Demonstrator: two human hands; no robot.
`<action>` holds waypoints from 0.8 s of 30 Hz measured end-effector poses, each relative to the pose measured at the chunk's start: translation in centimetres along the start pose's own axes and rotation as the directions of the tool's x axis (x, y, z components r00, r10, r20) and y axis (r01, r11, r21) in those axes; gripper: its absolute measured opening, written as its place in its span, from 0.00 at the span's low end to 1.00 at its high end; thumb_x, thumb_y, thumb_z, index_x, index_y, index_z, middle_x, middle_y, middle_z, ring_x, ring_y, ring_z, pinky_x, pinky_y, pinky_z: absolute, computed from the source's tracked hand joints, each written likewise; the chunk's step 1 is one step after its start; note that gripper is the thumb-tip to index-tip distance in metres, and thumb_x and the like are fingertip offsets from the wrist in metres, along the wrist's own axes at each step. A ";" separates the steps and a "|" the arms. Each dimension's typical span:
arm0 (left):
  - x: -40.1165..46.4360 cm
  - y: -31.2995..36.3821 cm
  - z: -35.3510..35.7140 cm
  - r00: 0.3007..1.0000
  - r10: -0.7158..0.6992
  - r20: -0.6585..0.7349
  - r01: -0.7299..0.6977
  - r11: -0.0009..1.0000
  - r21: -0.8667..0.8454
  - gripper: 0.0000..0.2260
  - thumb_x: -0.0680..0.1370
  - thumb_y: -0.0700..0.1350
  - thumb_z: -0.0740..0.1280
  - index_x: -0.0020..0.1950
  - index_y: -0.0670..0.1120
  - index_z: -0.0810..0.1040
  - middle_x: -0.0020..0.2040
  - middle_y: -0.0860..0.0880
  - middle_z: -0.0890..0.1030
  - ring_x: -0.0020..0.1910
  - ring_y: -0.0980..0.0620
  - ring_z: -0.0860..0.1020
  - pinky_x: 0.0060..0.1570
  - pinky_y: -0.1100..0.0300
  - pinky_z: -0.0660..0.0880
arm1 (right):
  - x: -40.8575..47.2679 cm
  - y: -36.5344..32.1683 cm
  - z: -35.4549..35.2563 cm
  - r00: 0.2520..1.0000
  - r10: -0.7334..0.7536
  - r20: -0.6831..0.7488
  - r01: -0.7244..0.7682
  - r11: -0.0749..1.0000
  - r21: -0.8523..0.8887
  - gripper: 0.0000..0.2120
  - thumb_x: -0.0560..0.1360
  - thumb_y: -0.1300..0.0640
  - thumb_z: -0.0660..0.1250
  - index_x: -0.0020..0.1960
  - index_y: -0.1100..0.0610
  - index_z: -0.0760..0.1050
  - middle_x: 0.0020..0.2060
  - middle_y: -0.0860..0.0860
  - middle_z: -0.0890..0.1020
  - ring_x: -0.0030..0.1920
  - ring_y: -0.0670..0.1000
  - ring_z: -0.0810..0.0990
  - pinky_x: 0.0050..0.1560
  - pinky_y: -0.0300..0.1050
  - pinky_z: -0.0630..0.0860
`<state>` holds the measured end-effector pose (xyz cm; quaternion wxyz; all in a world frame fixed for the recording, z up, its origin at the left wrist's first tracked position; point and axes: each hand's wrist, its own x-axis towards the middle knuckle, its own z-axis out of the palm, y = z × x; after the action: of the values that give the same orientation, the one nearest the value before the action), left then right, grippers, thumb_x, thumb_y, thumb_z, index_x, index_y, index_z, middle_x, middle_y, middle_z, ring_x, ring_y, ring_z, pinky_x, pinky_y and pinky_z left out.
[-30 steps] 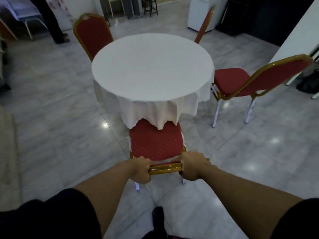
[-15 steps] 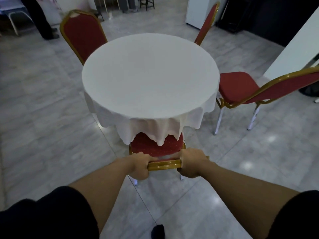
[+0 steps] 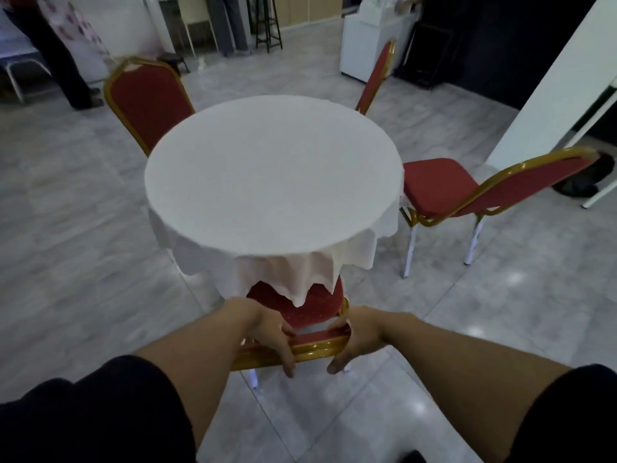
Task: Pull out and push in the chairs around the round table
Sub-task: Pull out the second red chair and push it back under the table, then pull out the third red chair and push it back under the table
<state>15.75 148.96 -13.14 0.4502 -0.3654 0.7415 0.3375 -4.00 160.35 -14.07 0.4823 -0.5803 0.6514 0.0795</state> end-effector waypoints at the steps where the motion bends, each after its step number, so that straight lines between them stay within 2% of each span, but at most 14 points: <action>1: -0.2 1.1 -1.0 1.000 0.000 -0.011 0.000 1.000 -0.028 0.52 0.64 0.68 0.80 0.84 0.60 0.63 0.81 0.53 0.68 0.76 0.42 0.70 0.62 0.48 0.72 | -0.8 0.6 -1.1 1.000 0.025 -0.007 -0.025 1.000 0.016 0.40 0.68 0.37 0.83 0.75 0.49 0.78 0.69 0.47 0.82 0.67 0.51 0.80 0.70 0.47 0.73; 3: -0.9 3.2 -3.0 0.996 0.033 -0.081 -0.038 0.997 -0.063 0.52 0.61 0.73 0.78 0.82 0.59 0.68 0.79 0.54 0.71 0.74 0.45 0.73 0.68 0.49 0.72 | -2.2 2.1 -3.3 0.996 0.070 -0.055 -0.067 0.997 0.044 0.44 0.70 0.36 0.81 0.80 0.52 0.72 0.76 0.50 0.77 0.74 0.54 0.76 0.69 0.46 0.70; 6: -1.6 7.8 -5.8 0.955 0.095 -0.282 -0.119 0.990 -0.072 0.38 0.74 0.70 0.71 0.79 0.53 0.73 0.75 0.51 0.75 0.73 0.46 0.74 0.67 0.56 0.69 | -4.7 5.7 -7.0 0.977 0.113 -0.183 -0.097 0.991 0.094 0.47 0.71 0.32 0.77 0.82 0.54 0.68 0.79 0.56 0.73 0.77 0.57 0.73 0.75 0.52 0.70; 9: -0.8 12.1 -8.5 0.873 0.126 -0.471 -0.153 0.988 -0.021 0.41 0.75 0.74 0.64 0.82 0.53 0.68 0.81 0.47 0.70 0.79 0.43 0.68 0.74 0.46 0.66 | -6.8 9.4 -10.4 0.944 0.144 -0.297 -0.113 0.986 0.120 0.46 0.75 0.31 0.72 0.83 0.55 0.66 0.80 0.56 0.71 0.78 0.58 0.71 0.77 0.54 0.68; 11: -0.1 15.9 -10.4 0.820 0.150 -0.553 -0.170 0.985 0.015 0.39 0.77 0.73 0.62 0.83 0.52 0.66 0.81 0.45 0.70 0.79 0.42 0.68 0.76 0.43 0.65 | -8.2 12.5 -12.7 0.913 0.170 -0.371 -0.128 0.983 0.135 0.47 0.74 0.28 0.70 0.83 0.55 0.66 0.81 0.56 0.71 0.78 0.58 0.71 0.77 0.55 0.69; 14: 0.5 23.5 -12.8 0.769 0.179 -0.614 -0.173 0.982 0.070 0.36 0.80 0.71 0.58 0.84 0.52 0.65 0.82 0.45 0.69 0.79 0.41 0.68 0.76 0.43 0.65 | -10.7 18.0 -15.9 0.872 0.203 -0.446 -0.164 0.979 0.124 0.51 0.69 0.20 0.64 0.82 0.52 0.68 0.82 0.56 0.69 0.79 0.60 0.70 0.77 0.60 0.68; 18: 0.9 34.0 -15.4 0.710 0.242 -0.661 -0.192 0.970 0.149 0.33 0.84 0.67 0.54 0.84 0.51 0.63 0.83 0.44 0.66 0.80 0.40 0.66 0.75 0.44 0.63 | -15.0 25.2 -19.7 0.818 0.211 -0.534 -0.179 0.977 0.112 0.44 0.77 0.26 0.64 0.83 0.54 0.66 0.82 0.55 0.68 0.80 0.59 0.69 0.77 0.58 0.67; 21: 1.5 41.3 -16.9 0.669 0.303 -0.678 -0.232 0.953 0.196 0.32 0.84 0.66 0.54 0.84 0.51 0.63 0.83 0.44 0.67 0.79 0.39 0.68 0.75 0.42 0.64 | -18.0 30.7 -22.1 0.790 0.255 -0.557 -0.233 0.966 0.112 0.41 0.79 0.28 0.63 0.82 0.53 0.67 0.81 0.56 0.71 0.79 0.60 0.70 0.76 0.58 0.68; 22: 1.9 43.4 -17.6 0.660 0.313 -0.683 -0.235 0.950 0.208 0.33 0.84 0.67 0.54 0.85 0.51 0.62 0.83 0.44 0.67 0.80 0.39 0.67 0.75 0.42 0.65 | -18.7 32.4 -22.9 0.778 0.273 -0.566 -0.252 0.961 0.118 0.43 0.78 0.26 0.63 0.82 0.53 0.67 0.81 0.56 0.71 0.78 0.60 0.70 0.76 0.59 0.68; 24: 3.2 47.1 -19.1 0.649 0.330 -0.686 -0.233 0.944 0.235 0.34 0.83 0.68 0.54 0.85 0.51 0.61 0.83 0.45 0.67 0.80 0.40 0.67 0.76 0.41 0.65 | -20.1 35.2 -24.4 0.762 0.291 -0.579 -0.266 0.955 0.130 0.53 0.70 0.18 0.58 0.84 0.53 0.64 0.82 0.56 0.69 0.80 0.60 0.69 0.78 0.60 0.67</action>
<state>-33.14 156.10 -0.94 0.0896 -0.3189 0.9248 0.1869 -49.19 168.87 -2.96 0.2492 -0.4630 0.8493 -0.0474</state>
